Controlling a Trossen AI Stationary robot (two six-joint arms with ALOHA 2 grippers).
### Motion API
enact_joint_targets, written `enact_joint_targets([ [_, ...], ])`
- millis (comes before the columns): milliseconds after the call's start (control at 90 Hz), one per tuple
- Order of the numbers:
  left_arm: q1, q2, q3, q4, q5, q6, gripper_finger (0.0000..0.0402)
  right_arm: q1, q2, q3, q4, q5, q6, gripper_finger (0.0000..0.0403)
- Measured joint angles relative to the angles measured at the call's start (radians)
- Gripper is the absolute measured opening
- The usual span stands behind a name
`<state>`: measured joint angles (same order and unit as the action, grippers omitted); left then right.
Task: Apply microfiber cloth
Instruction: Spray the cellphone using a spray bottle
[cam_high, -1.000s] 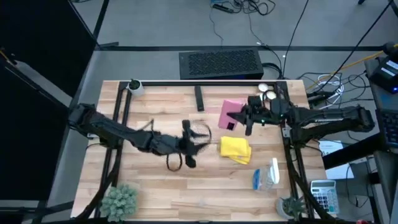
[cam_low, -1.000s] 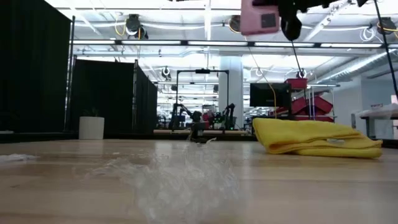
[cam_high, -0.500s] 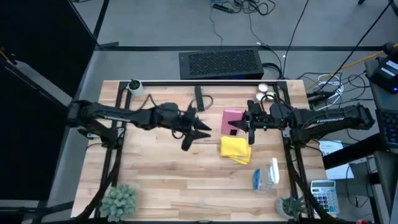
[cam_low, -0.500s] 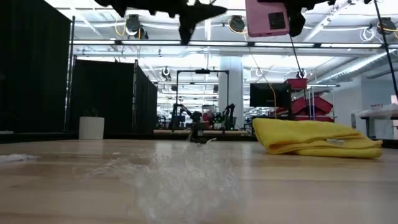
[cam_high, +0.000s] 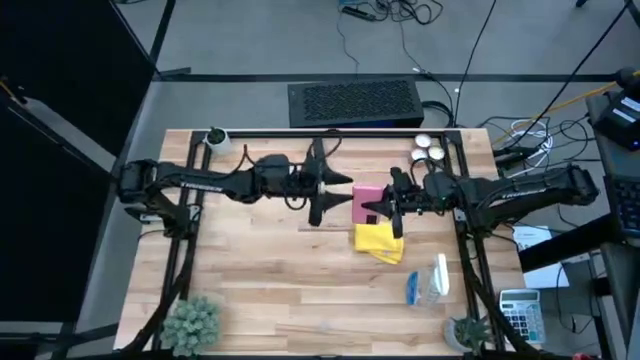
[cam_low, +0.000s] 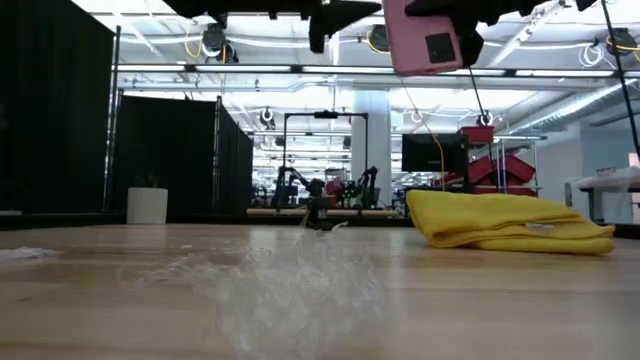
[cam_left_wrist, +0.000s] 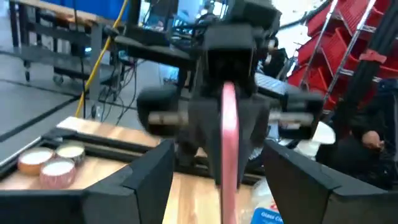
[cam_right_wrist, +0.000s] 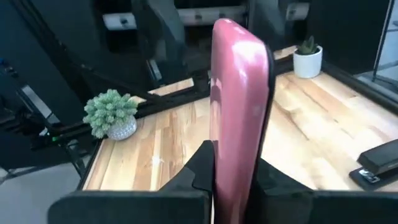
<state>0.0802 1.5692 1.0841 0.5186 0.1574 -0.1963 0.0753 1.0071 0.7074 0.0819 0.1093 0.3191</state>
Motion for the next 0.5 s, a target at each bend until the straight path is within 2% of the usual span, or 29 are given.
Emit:
enact_joint_targets([
  [278, -0.004, 0.0, 0.001, -0.011, 0.003, 0.02, 0.0218, 0.005, 0.075, 0.0, 0.117, -0.002, -0.025, 0.0012],
  [500, -0.004, 0.0, 0.001, -0.011, 0.015, 0.021, 0.0168, 0.005, 0.113, 0.0, 0.199, -0.005, -0.043, 0.0012],
])
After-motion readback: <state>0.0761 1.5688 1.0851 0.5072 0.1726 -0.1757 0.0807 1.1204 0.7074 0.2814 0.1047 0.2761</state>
